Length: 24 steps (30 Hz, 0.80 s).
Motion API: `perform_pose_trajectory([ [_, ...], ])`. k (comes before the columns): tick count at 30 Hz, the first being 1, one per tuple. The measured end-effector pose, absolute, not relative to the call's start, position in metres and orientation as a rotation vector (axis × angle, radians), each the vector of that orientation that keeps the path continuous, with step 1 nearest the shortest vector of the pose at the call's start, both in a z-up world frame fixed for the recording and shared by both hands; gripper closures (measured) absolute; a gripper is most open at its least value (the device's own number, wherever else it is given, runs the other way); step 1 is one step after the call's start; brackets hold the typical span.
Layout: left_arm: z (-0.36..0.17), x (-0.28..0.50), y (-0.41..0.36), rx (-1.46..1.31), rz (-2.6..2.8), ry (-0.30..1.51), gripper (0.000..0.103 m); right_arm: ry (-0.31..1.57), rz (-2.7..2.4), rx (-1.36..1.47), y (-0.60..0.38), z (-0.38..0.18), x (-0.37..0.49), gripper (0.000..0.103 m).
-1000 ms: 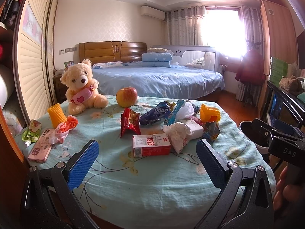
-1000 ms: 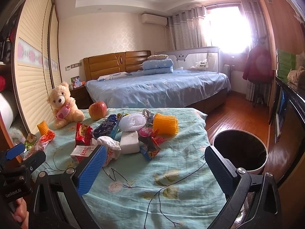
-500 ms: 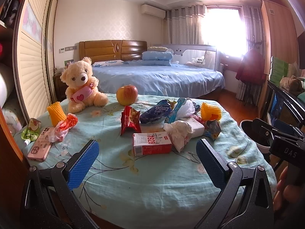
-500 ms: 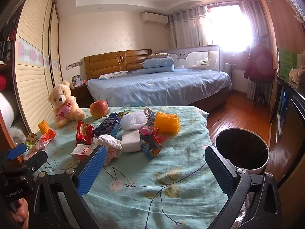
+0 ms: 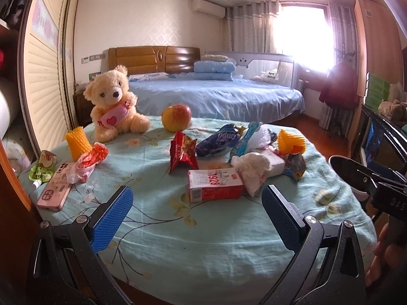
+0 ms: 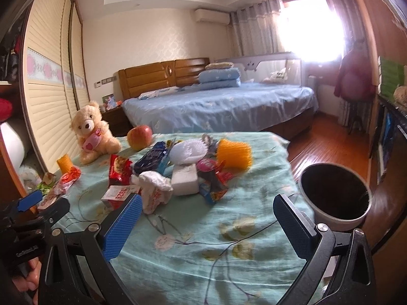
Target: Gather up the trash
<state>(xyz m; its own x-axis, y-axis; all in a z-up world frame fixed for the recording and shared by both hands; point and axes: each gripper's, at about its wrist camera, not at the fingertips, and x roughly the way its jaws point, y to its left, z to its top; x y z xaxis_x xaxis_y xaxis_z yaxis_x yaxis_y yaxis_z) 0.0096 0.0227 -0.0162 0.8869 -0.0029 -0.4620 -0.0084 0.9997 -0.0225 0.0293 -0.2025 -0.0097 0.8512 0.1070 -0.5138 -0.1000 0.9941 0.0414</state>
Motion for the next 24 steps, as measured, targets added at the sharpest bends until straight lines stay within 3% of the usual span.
perform_pose_trajectory([
  [5,-0.030,0.028,0.041,-0.045,-0.007,0.550,0.010,0.586,0.186,0.049,-0.194,-0.022,0.042,0.001],
  [12,-0.051,0.062,0.055,-0.027,-0.087,0.648,0.023,0.669,0.265,0.097,-0.182,-0.042,0.072,0.030],
  [21,-0.070,0.104,0.052,0.001,-0.195,0.728,0.034,0.768,0.351,0.091,-0.162,-0.060,0.116,0.051],
  [24,-0.075,0.113,0.050,-0.001,-0.226,0.752,0.041,0.784,0.368,0.085,-0.157,-0.062,0.129,0.051],
])
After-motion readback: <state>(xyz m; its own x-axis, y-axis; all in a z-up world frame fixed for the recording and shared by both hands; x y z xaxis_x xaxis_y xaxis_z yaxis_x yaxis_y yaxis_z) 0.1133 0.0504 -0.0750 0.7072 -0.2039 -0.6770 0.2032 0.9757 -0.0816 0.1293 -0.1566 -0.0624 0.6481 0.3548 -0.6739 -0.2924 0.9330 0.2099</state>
